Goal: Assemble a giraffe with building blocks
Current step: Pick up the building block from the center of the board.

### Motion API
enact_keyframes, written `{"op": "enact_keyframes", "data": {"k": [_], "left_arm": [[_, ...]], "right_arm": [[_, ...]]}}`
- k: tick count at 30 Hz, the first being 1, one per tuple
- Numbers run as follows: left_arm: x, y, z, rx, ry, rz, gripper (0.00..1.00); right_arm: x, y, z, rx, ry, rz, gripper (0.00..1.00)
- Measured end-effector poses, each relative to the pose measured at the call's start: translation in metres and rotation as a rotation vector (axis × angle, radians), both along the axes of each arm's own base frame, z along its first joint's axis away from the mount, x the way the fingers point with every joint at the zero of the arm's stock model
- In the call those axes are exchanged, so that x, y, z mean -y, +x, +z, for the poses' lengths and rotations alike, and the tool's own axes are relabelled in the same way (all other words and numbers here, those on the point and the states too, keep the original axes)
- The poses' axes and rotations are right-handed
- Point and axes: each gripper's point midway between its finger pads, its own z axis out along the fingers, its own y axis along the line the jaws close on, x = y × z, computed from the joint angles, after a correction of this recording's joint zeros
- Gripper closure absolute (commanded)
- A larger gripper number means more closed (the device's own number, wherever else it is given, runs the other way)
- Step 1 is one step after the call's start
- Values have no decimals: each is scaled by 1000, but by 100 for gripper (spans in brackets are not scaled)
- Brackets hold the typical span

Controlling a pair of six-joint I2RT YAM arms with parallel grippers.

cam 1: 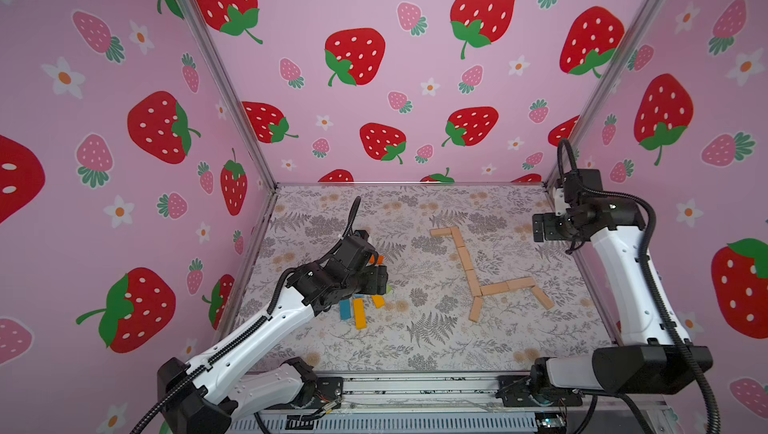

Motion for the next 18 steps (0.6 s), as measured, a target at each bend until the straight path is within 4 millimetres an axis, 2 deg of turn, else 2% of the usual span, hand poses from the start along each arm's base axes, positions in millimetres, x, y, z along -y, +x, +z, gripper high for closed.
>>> {"op": "enact_keyframes", "data": {"k": [3, 6, 8, 11, 15, 18], "left_arm": [[-12, -4, -1, -10, 25, 46, 16], [-22, -6, -5, -27, 51, 94, 15], [-27, -5, -8, -41, 59, 129, 15], [-34, -1, -14, -63, 63, 181, 14], [-41, 10, -30, -116, 79, 235, 12], [-45, 21, -51, -178, 121, 254, 11]], "right_arm": [[-44, -8, -11, 3, 90, 33, 1], [-96, -17, -25, 7, 150, 103, 1], [-133, -30, -43, -11, 176, 161, 0], [-172, -54, -74, -53, 195, 227, 1], [-200, -81, -104, -88, 208, 277, 1], [-216, -95, -117, -96, 223, 309, 0]]}}
